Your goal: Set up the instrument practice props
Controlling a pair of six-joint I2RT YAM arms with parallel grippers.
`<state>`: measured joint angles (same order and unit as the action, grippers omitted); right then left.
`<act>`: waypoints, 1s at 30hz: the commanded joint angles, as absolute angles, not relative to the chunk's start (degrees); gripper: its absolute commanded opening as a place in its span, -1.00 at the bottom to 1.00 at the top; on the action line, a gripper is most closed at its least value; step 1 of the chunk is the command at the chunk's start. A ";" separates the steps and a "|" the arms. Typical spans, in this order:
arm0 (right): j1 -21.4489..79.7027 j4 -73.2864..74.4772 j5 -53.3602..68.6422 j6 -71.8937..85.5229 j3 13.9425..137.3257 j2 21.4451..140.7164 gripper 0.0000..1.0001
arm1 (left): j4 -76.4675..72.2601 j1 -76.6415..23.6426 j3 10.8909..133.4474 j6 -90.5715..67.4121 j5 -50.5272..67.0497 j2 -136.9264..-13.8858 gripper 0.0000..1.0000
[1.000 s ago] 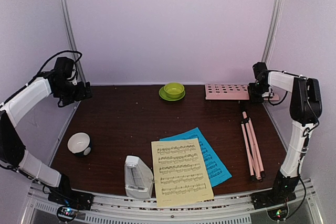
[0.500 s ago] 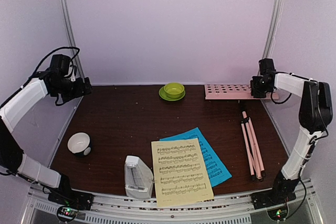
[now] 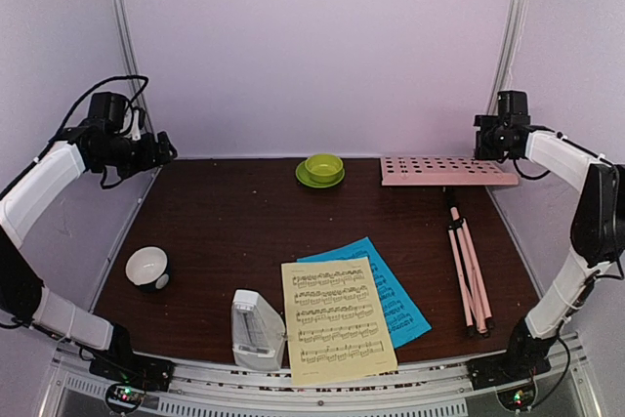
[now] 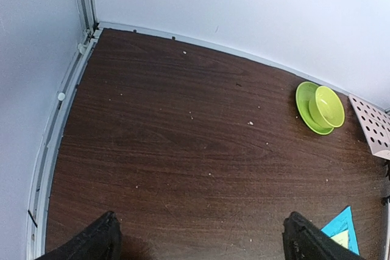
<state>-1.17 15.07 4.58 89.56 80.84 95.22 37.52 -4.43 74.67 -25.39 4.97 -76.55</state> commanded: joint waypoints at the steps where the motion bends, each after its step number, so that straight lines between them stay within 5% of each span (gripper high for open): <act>1: -1.49 27.57 4.66 88.36 83.36 97.50 0.56 | 35.40 -3.84 75.06 -25.35 5.29 -75.00 0.89; 7: -1.48 31.48 1.96 87.40 84.04 100.18 0.93 | 35.40 -3.84 74.07 -25.49 4.77 -74.83 0.91; 18: -2.02 31.70 0.29 87.92 89.95 109.45 0.93 | 35.33 -3.87 74.53 -24.60 4.31 -75.87 0.91; 24: -2.43 29.66 -0.14 88.66 90.69 112.62 0.82 | 35.42 -3.86 74.82 -23.63 4.07 -76.24 0.92; 30: -2.71 23.31 -0.37 90.05 86.53 112.32 0.51 | 35.42 -3.85 75.55 -22.82 5.08 -76.85 0.92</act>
